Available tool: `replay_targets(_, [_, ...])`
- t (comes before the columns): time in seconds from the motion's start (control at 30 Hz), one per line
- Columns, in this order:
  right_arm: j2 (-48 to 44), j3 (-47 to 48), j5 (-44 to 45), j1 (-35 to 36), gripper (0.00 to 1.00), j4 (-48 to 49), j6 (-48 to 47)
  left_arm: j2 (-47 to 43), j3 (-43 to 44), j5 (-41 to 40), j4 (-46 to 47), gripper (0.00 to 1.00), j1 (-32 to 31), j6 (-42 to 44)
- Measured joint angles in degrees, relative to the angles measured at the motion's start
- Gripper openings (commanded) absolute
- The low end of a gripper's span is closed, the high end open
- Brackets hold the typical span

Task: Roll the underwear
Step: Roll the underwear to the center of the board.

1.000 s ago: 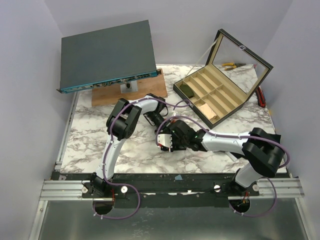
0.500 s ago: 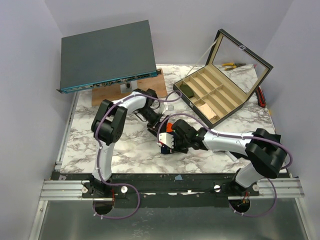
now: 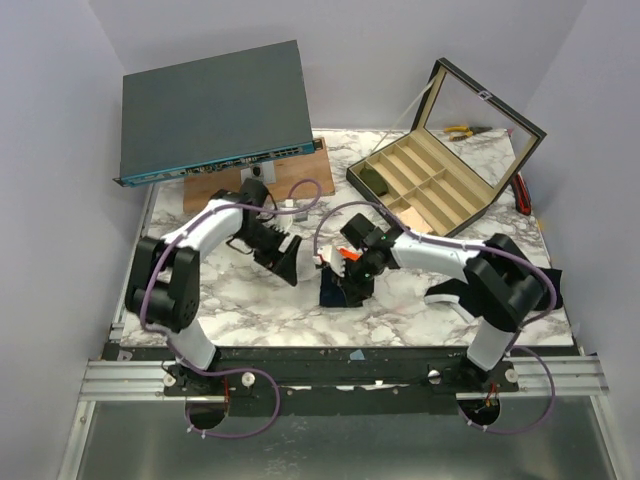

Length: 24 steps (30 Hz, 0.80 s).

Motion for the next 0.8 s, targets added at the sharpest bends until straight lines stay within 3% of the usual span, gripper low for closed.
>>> replay_targets(0.23, [14.73,15.3,-14.58,-7.82,0.01,-12.55,-0.63,-19.98,-13.27,-9.4,9.53,0.76,2.21,0.72])
replay_targets(0.37, [23.08,23.19,-22.58,-11.61,0.01,-21.81,-2.54,-25.24,-16.79,-14.01,14.67,0.77,1.22,2.12])
replay_targets(0.57, [33.05,30.45,-32.54,-15.91,0.02,-34.07,-7.23,-30.91,-21.0,-21.88,21.53,0.8,-8.9,5.01])
replay_targets(0.8, [38.62,31.87,-36.79,-17.86,0.04,-43.82,-10.84,-28.79,-20.81,-30.93,29.55,0.82,-23.78,8.63])
